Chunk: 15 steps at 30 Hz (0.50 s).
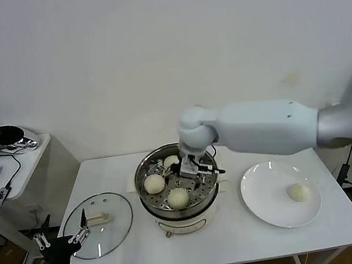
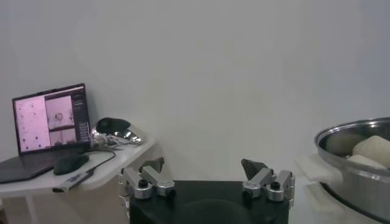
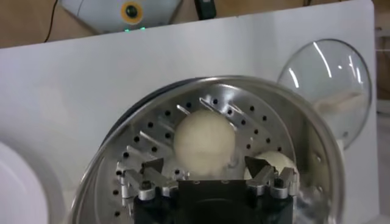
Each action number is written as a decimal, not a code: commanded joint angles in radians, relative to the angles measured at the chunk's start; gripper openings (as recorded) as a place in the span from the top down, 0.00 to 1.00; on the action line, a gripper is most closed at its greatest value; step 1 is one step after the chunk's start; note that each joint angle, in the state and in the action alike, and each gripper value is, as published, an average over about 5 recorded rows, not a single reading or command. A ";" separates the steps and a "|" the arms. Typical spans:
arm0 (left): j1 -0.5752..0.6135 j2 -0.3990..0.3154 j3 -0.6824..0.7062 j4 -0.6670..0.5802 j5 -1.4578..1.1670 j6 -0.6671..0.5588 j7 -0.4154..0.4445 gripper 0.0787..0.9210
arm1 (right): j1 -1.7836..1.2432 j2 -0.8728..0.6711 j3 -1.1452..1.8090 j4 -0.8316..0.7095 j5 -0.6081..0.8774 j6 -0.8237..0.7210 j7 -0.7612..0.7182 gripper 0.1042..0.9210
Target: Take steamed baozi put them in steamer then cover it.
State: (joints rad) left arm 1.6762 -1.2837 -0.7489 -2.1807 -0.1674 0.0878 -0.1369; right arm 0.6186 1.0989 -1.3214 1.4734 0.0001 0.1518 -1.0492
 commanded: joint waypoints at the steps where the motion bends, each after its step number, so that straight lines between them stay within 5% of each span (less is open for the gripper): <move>1: -0.001 0.015 0.000 -0.009 0.001 0.007 0.003 0.12 | 0.123 -0.247 0.003 0.068 0.093 -0.420 -0.034 0.12; 7: -0.009 0.024 0.011 -0.006 0.000 0.011 0.004 0.12 | 0.115 -0.490 -0.003 0.186 0.176 -0.668 0.001 0.12; 15: -0.007 0.031 0.016 0.005 0.002 0.008 0.005 0.12 | -0.213 -0.732 0.226 0.191 -0.011 -0.531 -0.048 0.12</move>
State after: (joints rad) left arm 1.6669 -1.2574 -0.7340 -2.1793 -0.1662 0.0962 -0.1322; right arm 0.6289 0.6731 -1.2719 1.6158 0.0824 -0.2988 -1.0662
